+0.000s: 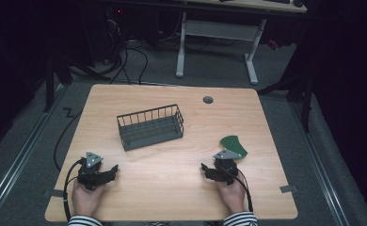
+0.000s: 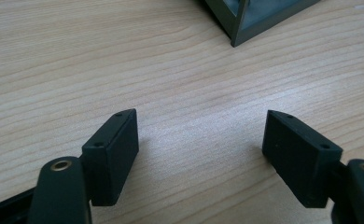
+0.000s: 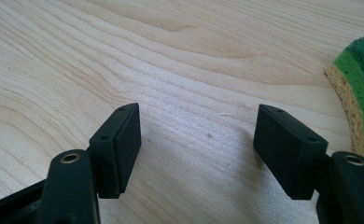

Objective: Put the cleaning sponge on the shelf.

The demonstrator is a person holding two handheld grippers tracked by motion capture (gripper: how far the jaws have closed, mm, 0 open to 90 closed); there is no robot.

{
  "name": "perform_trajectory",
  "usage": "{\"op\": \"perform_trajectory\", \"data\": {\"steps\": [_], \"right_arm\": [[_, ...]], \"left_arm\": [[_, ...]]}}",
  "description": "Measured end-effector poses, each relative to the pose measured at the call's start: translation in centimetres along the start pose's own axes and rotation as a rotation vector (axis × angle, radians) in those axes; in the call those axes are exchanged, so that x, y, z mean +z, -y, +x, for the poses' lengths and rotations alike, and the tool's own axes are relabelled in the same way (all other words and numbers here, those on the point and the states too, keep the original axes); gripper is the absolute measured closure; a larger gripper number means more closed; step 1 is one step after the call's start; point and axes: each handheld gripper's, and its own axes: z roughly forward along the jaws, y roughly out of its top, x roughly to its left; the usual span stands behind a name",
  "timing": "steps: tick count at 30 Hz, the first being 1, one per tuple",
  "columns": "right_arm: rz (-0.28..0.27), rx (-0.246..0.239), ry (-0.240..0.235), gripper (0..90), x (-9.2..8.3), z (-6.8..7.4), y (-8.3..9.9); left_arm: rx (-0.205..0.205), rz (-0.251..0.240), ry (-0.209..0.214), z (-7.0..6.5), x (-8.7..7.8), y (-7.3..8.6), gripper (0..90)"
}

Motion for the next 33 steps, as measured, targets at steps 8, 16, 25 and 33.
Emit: {"op": "perform_trajectory", "data": {"steps": [8,16,25,33], "right_arm": [[0.000,0.002,0.001,32.3,0.00,0.02,0.01],[0.005,0.018,0.013,27.8,0.02,0.03,0.00],[0.009,0.027,0.023,25.9,-0.04,0.11,0.07],[0.012,0.025,0.021,25.9,-0.35,0.11,0.32]], "left_arm": [[-0.003,0.000,-0.002,-0.01,0.01,-0.01,27.5],[-0.002,0.000,-0.003,-0.04,0.03,-0.01,26.7],[-0.023,0.012,-0.025,0.10,0.10,-0.08,21.4],[-0.024,0.014,-0.025,-0.02,0.15,-0.12,19.8]]}}
